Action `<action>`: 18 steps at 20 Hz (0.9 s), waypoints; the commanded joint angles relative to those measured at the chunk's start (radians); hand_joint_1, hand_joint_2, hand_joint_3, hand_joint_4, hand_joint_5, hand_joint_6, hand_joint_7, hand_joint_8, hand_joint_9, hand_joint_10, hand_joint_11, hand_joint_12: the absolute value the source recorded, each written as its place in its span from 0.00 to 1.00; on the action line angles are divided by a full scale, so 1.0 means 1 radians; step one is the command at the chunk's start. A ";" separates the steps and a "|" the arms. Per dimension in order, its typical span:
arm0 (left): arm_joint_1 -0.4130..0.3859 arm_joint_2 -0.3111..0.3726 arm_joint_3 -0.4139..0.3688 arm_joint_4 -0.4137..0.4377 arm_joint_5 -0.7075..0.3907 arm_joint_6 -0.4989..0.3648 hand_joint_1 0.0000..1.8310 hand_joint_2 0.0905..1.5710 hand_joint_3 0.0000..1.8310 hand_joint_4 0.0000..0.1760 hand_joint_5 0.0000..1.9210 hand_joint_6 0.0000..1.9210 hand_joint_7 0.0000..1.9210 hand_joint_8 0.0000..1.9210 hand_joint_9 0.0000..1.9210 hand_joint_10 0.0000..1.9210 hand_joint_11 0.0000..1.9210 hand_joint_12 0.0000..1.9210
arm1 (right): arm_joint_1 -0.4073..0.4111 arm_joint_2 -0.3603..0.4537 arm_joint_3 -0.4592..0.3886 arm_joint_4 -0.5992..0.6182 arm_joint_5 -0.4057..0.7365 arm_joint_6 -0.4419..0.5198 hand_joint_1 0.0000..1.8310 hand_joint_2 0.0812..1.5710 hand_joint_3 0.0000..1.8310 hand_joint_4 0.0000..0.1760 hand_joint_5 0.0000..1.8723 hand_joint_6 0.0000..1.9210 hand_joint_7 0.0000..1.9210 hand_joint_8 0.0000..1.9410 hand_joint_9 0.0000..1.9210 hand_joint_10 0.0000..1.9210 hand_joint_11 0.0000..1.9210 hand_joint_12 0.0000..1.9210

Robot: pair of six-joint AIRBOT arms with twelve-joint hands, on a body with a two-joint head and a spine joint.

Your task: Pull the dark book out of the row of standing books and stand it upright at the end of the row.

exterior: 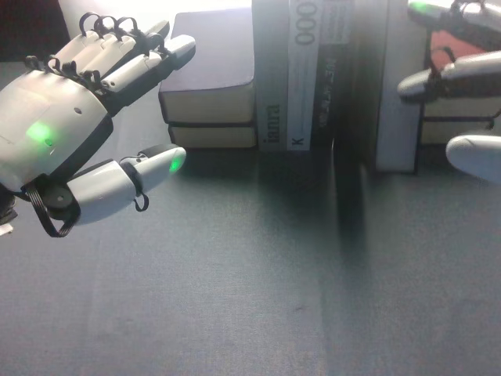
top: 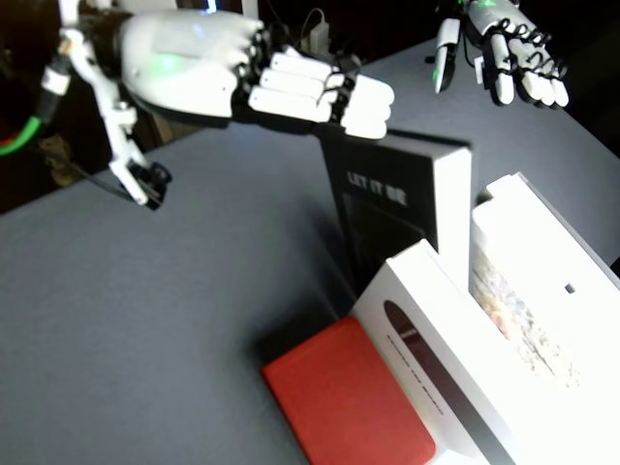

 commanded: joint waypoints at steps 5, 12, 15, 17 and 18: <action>-0.005 0.001 -0.005 0.002 -0.131 -0.001 0.21 0.85 0.00 0.14 0.08 0.00 0.00 0.00 0.00 0.00 0.00 0.00 | -0.011 0.012 -0.010 -0.033 0.137 0.096 0.04 0.86 0.00 0.00 0.37 0.09 0.09 0.02 0.00 0.00 0.00 0.00; -0.002 -0.001 -0.005 -0.001 -0.131 -0.001 0.20 0.85 0.00 0.17 0.08 0.00 0.00 0.00 0.00 0.00 0.00 0.00 | -0.023 0.038 -0.022 -0.098 0.163 0.199 0.04 0.86 0.00 0.00 0.35 0.19 0.11 0.00 0.02 0.02 0.00 0.21; -0.001 -0.002 -0.005 -0.002 -0.131 -0.001 0.21 0.85 0.00 0.16 0.08 0.00 0.00 0.00 0.00 0.00 0.00 0.00 | -0.035 0.059 -0.036 -0.100 0.201 0.208 0.08 0.86 0.00 0.00 0.30 0.24 0.16 0.01 0.06 0.12 0.00 0.64; -0.001 -0.002 -0.005 -0.004 -0.131 -0.001 0.21 0.85 0.00 0.17 0.08 0.00 0.00 0.00 0.00 0.00 0.00 0.00 | -0.038 0.066 -0.039 -0.100 0.223 0.209 0.08 0.85 0.00 0.00 0.30 0.27 0.17 0.00 0.04 0.19 0.00 0.72; -0.001 -0.002 -0.004 -0.004 -0.131 -0.001 0.21 0.85 0.00 0.17 0.08 0.00 0.00 0.00 0.00 0.00 0.00 0.00 | -0.038 0.067 -0.039 -0.100 0.229 0.209 0.08 0.85 0.00 0.00 0.30 0.27 0.17 0.00 0.04 0.19 0.00 0.72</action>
